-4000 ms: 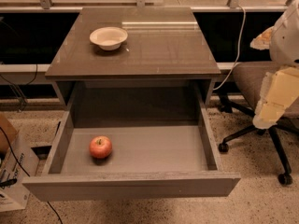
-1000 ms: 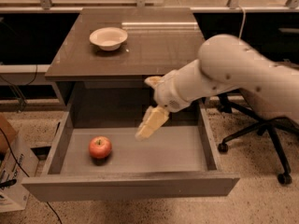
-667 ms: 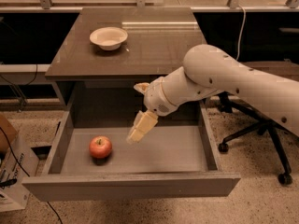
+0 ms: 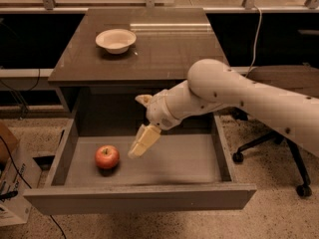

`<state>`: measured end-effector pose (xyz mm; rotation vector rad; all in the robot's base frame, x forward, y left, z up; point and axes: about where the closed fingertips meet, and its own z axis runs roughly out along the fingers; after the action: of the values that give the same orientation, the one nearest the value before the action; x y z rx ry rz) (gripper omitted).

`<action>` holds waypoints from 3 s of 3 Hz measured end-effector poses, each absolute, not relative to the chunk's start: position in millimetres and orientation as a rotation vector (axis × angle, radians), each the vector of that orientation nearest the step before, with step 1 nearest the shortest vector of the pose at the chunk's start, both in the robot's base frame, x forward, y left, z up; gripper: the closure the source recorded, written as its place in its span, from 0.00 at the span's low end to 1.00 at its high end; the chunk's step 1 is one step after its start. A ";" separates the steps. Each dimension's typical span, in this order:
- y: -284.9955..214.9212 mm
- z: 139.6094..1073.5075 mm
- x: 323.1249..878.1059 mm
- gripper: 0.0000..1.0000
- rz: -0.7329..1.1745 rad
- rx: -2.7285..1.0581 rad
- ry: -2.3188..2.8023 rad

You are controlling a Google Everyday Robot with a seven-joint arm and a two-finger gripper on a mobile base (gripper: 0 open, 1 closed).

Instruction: Pick apple from top drawer and place on counter

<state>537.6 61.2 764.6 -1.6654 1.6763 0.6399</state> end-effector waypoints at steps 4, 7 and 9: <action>154.2 660.4 544.7 0.00 0.924 -1.678 1.593; 166.6 624.8 543.8 0.39 0.971 -1.659 1.640; 141.8 660.6 543.3 0.86 0.940 -1.587 1.612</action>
Offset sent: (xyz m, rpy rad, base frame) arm 0.0241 0.0671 -0.0794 0.1325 0.0653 0.0834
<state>543.3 141.8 660.6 -1.5873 1.6118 0.9403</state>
